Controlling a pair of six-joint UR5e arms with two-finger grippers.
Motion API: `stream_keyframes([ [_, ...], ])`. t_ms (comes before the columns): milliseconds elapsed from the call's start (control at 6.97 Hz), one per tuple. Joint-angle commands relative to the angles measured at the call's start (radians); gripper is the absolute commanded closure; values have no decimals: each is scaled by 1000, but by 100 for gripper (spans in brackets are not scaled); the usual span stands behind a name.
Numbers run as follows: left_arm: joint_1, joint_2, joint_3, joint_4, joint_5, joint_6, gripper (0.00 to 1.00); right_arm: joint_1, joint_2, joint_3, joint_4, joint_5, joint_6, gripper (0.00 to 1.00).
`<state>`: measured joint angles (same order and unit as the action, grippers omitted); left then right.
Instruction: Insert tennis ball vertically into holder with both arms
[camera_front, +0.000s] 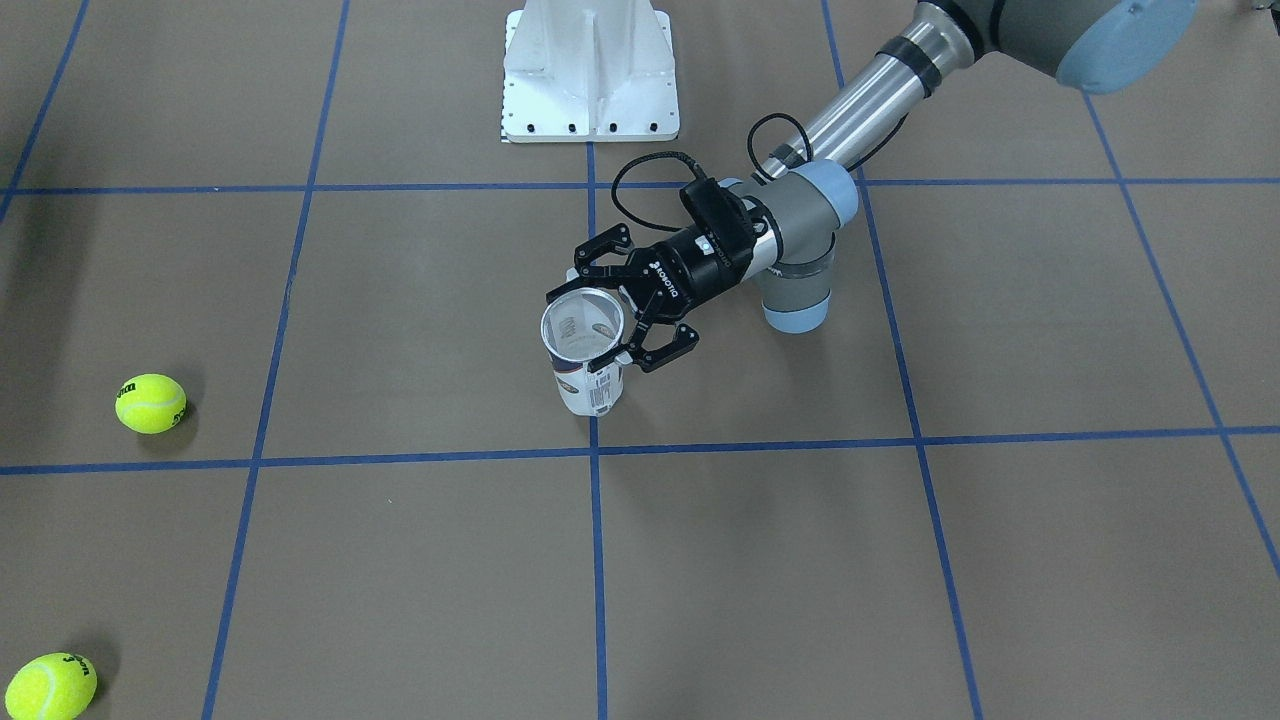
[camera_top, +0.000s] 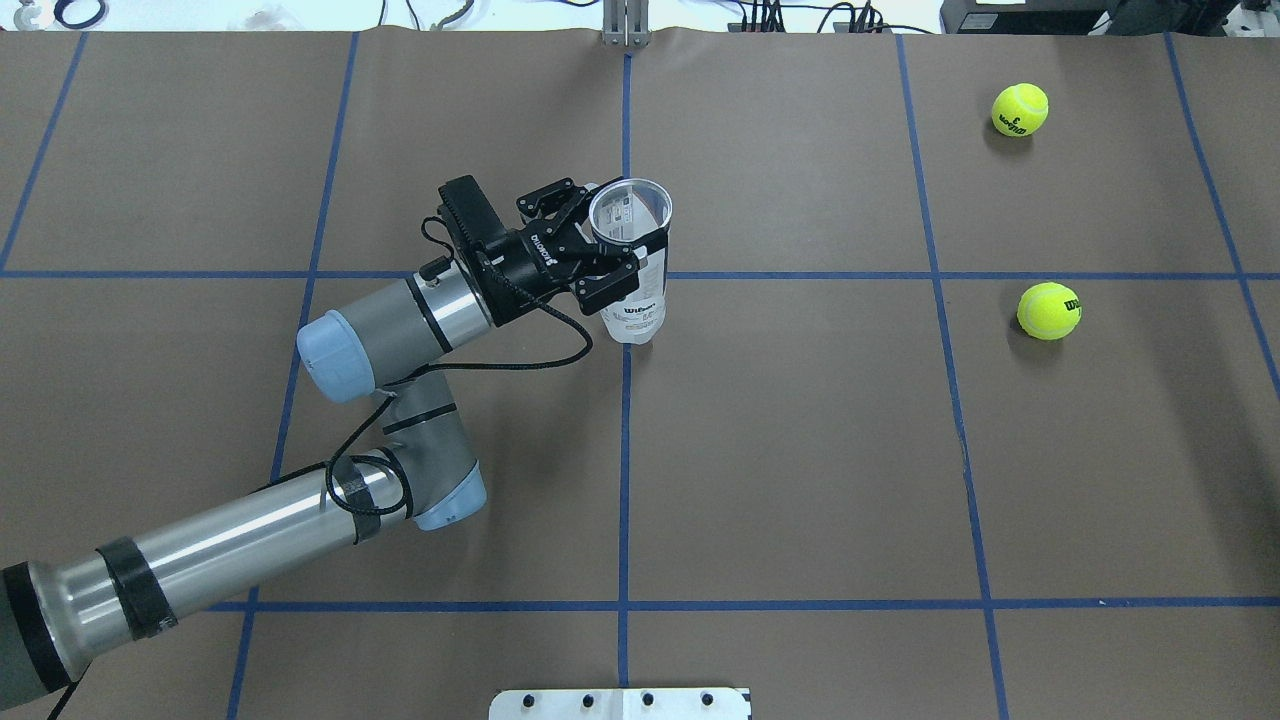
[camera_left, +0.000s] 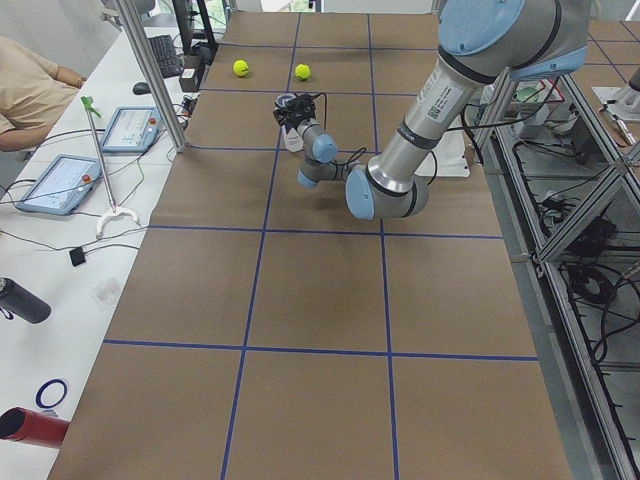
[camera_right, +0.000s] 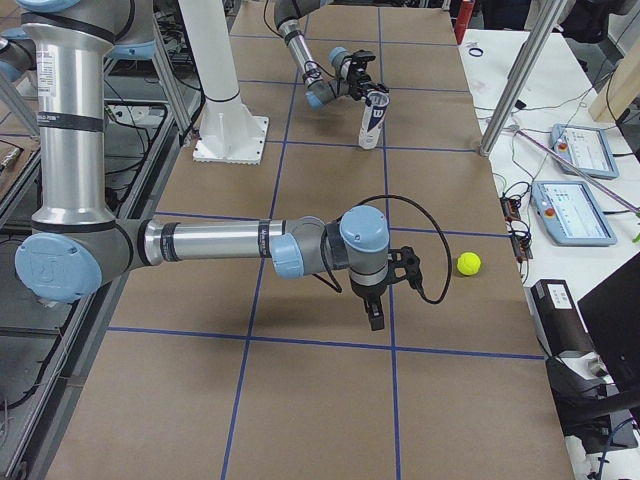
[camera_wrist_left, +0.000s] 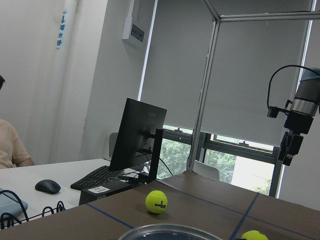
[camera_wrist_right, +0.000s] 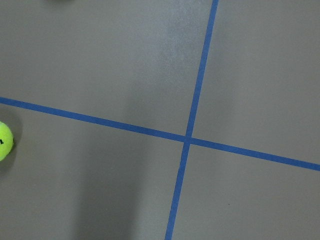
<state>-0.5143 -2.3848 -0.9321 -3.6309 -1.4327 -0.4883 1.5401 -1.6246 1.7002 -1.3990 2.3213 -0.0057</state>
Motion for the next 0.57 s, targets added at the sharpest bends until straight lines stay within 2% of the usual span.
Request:
stream_keyframes([
  [0, 8, -1, 9, 0, 0, 7, 21, 0, 2, 6, -2, 3, 9, 0],
  [430, 17, 0, 9, 0, 0, 7, 21, -14, 29, 48, 0, 64, 256, 0],
])
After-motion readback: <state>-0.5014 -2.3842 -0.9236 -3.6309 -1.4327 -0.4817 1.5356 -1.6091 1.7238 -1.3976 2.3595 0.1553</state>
